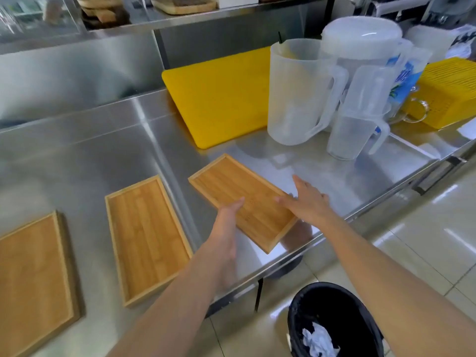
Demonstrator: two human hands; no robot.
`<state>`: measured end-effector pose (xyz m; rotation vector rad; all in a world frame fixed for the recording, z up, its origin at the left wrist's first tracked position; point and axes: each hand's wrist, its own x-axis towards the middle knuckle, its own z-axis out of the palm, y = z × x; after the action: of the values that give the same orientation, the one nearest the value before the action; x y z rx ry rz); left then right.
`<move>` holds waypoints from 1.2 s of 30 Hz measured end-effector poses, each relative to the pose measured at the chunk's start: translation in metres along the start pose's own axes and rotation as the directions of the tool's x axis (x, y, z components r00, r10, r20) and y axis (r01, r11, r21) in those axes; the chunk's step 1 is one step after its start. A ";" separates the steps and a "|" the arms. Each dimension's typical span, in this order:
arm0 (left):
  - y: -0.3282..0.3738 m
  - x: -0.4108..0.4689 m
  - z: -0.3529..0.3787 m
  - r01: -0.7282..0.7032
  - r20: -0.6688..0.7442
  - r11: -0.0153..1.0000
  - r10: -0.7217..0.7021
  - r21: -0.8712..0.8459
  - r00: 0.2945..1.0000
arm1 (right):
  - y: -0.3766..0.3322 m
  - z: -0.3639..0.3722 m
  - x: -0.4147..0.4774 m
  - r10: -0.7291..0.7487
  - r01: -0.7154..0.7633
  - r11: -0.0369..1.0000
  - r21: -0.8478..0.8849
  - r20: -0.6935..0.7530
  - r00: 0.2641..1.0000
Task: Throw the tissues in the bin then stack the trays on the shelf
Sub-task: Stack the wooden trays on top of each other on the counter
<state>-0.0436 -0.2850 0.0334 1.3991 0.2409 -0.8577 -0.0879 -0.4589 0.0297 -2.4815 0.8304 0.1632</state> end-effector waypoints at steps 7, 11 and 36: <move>0.001 0.002 0.018 0.179 -0.048 0.973 -0.187 -0.143 0.981 | 0.001 0.015 0.003 0.026 -0.071 0.960 0.269 0.167 0.986; 0.004 0.005 0.020 0.280 -0.110 0.953 -0.293 -0.117 0.950 | 0.000 0.016 0.005 0.100 -0.149 0.943 0.298 0.175 0.979; 0.003 -0.023 -0.039 -0.171 -0.470 0.947 0.285 0.270 0.835 | -0.051 0.031 -0.010 -0.270 0.250 0.952 0.177 0.102 0.957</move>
<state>-0.0443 -0.2405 0.0421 1.8093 0.3766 -0.3055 -0.0643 -0.4031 0.0279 -2.3713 0.4395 0.1492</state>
